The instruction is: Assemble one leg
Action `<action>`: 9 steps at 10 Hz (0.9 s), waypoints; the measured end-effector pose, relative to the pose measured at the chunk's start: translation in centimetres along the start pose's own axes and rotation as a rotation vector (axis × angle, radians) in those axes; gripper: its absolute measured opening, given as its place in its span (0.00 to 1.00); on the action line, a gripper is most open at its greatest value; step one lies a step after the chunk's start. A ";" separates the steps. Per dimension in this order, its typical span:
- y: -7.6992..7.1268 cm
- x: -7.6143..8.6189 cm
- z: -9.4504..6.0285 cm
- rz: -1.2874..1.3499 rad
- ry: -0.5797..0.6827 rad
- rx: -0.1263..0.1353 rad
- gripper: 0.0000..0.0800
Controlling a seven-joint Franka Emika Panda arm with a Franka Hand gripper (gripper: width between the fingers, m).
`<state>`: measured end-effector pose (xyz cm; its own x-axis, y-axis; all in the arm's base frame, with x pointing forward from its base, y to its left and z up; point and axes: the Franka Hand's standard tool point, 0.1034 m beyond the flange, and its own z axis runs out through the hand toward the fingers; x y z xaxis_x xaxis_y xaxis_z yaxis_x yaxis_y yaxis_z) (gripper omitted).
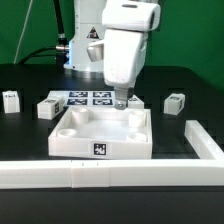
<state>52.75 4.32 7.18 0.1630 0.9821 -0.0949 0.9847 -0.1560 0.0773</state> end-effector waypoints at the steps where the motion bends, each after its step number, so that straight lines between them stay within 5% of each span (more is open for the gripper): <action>1: -0.6 -0.1 0.1 -0.030 -0.023 0.019 0.81; 6: -0.7 -0.4 0.3 -0.030 -0.023 0.021 0.81; 7: -1.9 -0.7 1.1 -0.028 -0.011 0.023 0.81; 9: -6.0 -2.0 2.6 -0.025 -0.009 0.066 0.81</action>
Offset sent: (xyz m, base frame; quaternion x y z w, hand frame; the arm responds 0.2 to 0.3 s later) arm 0.0000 0.0000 0.0000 0.0000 0.0000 0.0000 1.0000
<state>46.69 2.97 4.31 0.1388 0.9848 -0.1046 0.9903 -0.1386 0.0096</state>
